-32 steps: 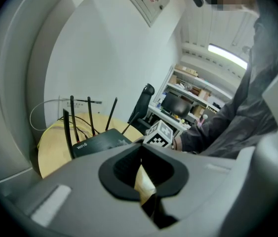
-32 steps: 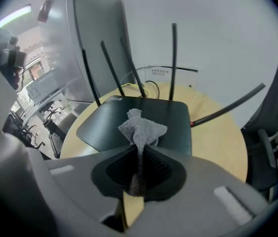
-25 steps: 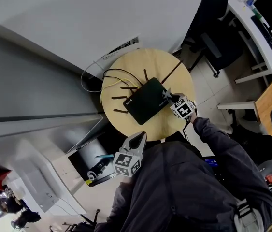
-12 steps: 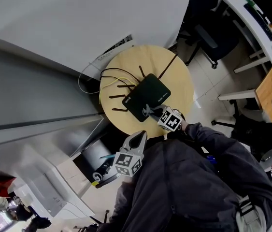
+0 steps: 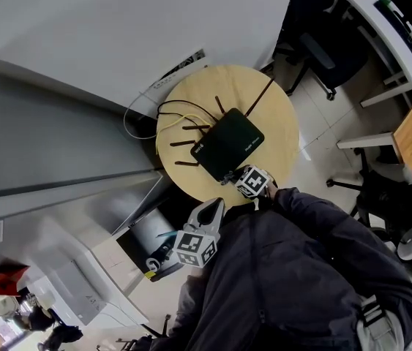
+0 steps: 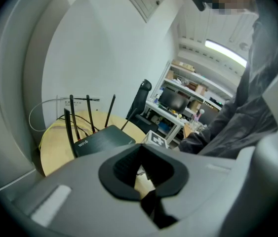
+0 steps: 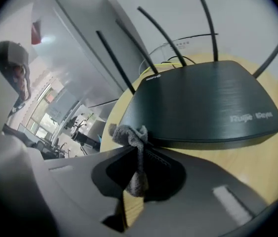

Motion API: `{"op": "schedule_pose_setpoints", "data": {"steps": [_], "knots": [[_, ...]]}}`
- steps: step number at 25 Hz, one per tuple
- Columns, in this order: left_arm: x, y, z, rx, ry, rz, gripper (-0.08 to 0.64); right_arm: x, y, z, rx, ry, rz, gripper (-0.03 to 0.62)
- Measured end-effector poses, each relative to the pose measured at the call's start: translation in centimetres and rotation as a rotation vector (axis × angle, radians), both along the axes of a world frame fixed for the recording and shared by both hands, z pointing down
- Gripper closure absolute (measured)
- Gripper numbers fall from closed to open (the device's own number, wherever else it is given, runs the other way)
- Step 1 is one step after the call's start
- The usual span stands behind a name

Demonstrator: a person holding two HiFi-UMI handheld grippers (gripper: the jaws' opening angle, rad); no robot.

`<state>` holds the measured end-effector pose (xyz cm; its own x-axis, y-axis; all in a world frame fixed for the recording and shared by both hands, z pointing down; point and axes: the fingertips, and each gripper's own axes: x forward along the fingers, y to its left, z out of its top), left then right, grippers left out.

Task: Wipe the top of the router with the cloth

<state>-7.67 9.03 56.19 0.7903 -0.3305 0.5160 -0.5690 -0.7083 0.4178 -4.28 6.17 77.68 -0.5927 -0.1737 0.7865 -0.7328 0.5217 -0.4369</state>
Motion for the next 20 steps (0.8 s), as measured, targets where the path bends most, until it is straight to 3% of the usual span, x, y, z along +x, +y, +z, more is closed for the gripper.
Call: {"op": "schedule_pose_setpoints", "data": {"steps": [7, 11, 14, 20], "knots": [[1.4, -0.6, 0.0, 0.002, 0.003, 0.022, 0.560, 6.2, -1.9, 0.8, -0.041, 0.010, 0.172, 0.563], [2.4, -1.1, -0.1, 0.004, 0.001, 0.032, 0.560, 12.2, -3.3, 1.8, -0.044, 0.078, 0.268, 0.563], [2.9, -1.3, -0.1, 0.005, -0.003, 0.031, 0.560, 15.7, -4.5, 1.7, -0.050, 0.075, 0.349, 0.563], [4.1, -1.7, -0.1, 0.003, -0.013, 0.029, 0.560, 19.6, -5.7, 1.6, -0.010, 0.113, 0.433, 0.563]]}}
